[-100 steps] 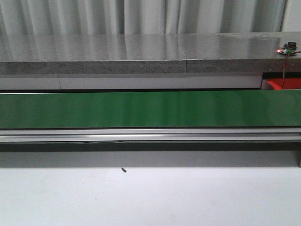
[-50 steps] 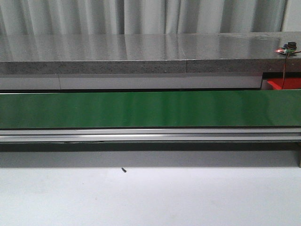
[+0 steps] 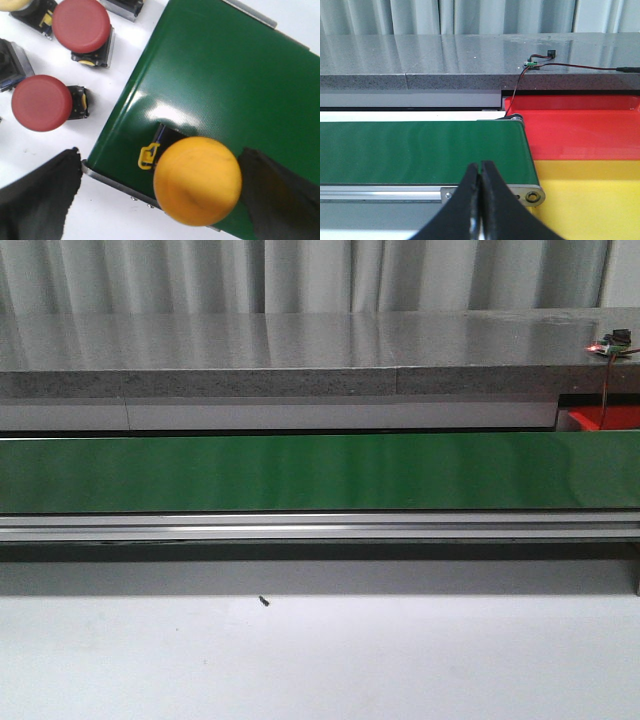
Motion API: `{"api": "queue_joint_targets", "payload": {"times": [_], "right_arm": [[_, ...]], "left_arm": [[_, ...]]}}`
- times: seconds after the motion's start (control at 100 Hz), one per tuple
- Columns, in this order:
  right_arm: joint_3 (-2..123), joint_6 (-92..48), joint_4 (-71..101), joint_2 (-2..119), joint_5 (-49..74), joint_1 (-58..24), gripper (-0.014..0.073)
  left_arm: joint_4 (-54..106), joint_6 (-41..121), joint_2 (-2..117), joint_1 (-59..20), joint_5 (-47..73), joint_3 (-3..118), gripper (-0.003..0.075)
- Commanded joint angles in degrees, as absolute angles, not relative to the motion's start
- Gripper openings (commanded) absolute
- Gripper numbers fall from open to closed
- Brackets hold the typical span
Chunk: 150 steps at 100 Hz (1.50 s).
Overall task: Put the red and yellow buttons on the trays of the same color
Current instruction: 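Set the yellow button on the belt start and open the left gripper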
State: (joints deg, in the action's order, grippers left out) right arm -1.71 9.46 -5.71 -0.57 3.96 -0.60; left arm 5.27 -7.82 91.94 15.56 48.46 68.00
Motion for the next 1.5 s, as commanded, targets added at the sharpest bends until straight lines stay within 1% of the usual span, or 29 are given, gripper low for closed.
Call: {"api": "queue_joint_targets", "payload": {"times": [0.0,0.13,0.42,0.79,0.9,1.16,1.33,1.49], "right_arm": [[-0.6,9.2,-6.4,-1.6,-0.7,-0.1,-0.0116],[-0.6,9.2,-6.4,-1.6,-0.7,-0.1,-0.0116],[-0.6,9.2,-6.4,-1.6,-0.7,-0.1,-0.0116],[-0.6,9.2,-6.4,-1.6,-0.7,-0.1,-0.0116],[-0.6,9.2,-6.4,-1.6,-0.7,-0.1,-0.0116],[-0.6,9.2,-6.4,-1.6,-0.7,-0.1,-0.0116],[-0.6,9.2,-6.4,-1.6,-0.7,-0.1,-0.0116],[-0.6,9.2,-6.4,-1.6,-0.7,-0.1,-0.0116]], "left_arm": [[7.1,-7.1,88.1,15.2,46.4,70.0,0.0627],[9.6,-5.1,85.4,15.2,46.5,70.0,0.0627],[8.4,-5.1,78.2,16.2,47.3,70.0,0.0627],[5.7,-5.0,77.2,27.1,50.1,69.3,0.0619],[2.9,-5.0,77.6,29.8,50.6,69.3,0.0619],[2.7,-3.9,81.8,37.0,53.4,69.3,0.0619],[2.9,-1.7,86.2,38.0,53.7,69.3,0.0619],[2.9,-1.6,90.6,38.0,50.8,69.3,0.0619]]}}
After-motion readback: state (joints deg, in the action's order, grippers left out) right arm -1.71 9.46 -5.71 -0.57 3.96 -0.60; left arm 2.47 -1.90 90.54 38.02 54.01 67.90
